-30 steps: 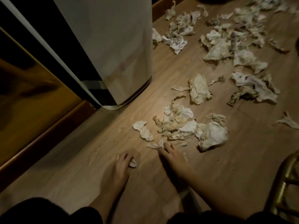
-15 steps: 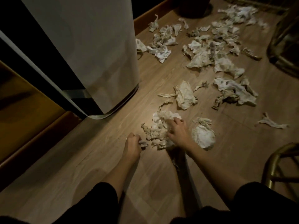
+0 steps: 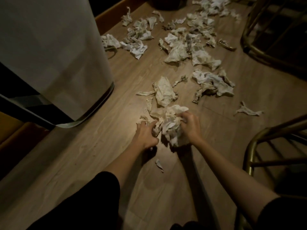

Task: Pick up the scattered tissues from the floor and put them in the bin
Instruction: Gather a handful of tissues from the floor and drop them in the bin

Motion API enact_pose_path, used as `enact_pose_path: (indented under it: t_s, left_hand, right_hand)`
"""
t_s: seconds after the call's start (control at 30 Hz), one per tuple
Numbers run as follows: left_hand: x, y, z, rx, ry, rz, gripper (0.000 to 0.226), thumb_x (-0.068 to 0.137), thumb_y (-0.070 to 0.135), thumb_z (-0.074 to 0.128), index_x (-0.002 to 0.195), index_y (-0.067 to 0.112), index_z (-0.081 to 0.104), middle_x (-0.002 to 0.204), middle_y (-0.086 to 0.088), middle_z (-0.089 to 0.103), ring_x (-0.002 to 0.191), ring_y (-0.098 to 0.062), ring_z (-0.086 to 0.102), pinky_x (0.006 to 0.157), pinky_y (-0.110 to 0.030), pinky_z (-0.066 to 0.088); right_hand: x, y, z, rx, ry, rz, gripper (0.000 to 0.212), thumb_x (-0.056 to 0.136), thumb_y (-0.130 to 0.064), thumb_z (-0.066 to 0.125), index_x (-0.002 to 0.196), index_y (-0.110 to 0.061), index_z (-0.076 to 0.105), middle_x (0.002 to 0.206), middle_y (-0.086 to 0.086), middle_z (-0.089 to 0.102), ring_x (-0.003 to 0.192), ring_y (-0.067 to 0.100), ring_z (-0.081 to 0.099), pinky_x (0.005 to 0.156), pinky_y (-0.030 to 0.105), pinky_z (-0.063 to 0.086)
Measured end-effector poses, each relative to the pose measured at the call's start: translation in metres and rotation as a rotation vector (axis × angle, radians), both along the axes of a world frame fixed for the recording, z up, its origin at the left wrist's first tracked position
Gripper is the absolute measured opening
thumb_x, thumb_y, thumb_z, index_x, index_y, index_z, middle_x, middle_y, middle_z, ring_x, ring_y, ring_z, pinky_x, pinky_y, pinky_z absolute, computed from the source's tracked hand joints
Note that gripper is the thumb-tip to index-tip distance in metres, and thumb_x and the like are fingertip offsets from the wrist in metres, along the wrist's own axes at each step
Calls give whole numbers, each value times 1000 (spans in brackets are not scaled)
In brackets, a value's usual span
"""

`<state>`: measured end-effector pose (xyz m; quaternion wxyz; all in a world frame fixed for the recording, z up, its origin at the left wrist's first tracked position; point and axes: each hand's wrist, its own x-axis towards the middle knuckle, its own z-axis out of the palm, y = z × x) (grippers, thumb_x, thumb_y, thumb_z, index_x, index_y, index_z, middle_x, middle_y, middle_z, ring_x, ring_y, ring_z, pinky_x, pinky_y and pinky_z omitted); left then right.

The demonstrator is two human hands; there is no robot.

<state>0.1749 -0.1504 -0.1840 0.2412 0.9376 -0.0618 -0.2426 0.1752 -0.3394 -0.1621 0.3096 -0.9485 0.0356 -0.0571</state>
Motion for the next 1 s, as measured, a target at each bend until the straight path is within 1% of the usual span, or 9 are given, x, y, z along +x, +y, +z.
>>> enact_pose_path:
  t_s: [0.17,0.33,0.43,0.53,0.63,0.7,0.83,0.9,1.0]
  left_hand:
    - [-50,-26,-6,-31,-9,-124,87,67,41,66,142,34,23,152,-14,15,140,-35,13,109,-48,34]
    - [-86,-12,-21,2,36,-384,87,70,31,65,145,35,22,159,-13,-7,146,-34,-7,119,-53,13]
    - [-95,6,-31,-112,-136,-440,51,81,22,66,130,19,54,150,-24,30,138,-41,28,111,-52,32]
    - [-97,13,-33,-77,-280,-457,24,75,8,71,99,9,72,111,-18,66,102,-37,60,83,-35,49]
    - [-90,11,-28,-76,-331,-457,11,76,1,66,84,5,71,86,-12,67,85,-31,59,65,-32,48]
    - [-78,8,-24,-79,-320,-417,15,79,-3,58,86,2,70,87,-16,67,87,-32,57,68,-34,45]
    - [-50,-2,-13,-66,-296,-300,18,78,-2,59,88,4,72,91,-18,69,92,-35,56,72,-35,42]
    - [-35,-13,-7,-104,-314,-239,21,77,0,60,93,9,69,91,-15,68,92,-33,56,69,-32,39]
    - [-10,-38,-1,-189,-355,-185,51,76,-7,56,122,14,54,104,-16,62,94,-33,58,73,-32,44]
  right_hand:
    - [8,-43,-12,-48,38,-187,34,82,1,54,115,-6,60,121,18,55,111,35,50,92,38,42]
    - [-4,-59,-53,-239,587,140,77,78,-29,64,143,-32,24,148,14,23,136,42,14,113,51,19]
    - [-19,-50,-62,-315,506,159,82,71,-32,73,141,-28,31,141,14,32,130,41,26,108,47,30]
    - [-44,-37,-64,-296,339,132,77,61,-36,82,129,-21,48,128,12,46,117,37,38,99,40,38]
    - [-57,-31,-60,-213,262,105,56,66,-25,81,117,-17,57,120,11,51,111,32,44,91,37,42]
    - [-49,-37,-47,-180,247,100,37,74,-17,75,109,-10,63,115,14,57,109,34,51,87,33,41]
    - [-35,-77,-20,-5,284,-155,32,80,-7,66,113,-5,64,116,19,64,111,34,57,90,35,44]
    - [-43,-97,-10,66,254,-282,28,79,-3,65,107,-8,66,110,14,66,108,31,59,85,35,46]
    - [-72,-107,-4,27,220,-421,27,78,2,62,102,-9,69,104,14,68,103,30,61,77,27,40]
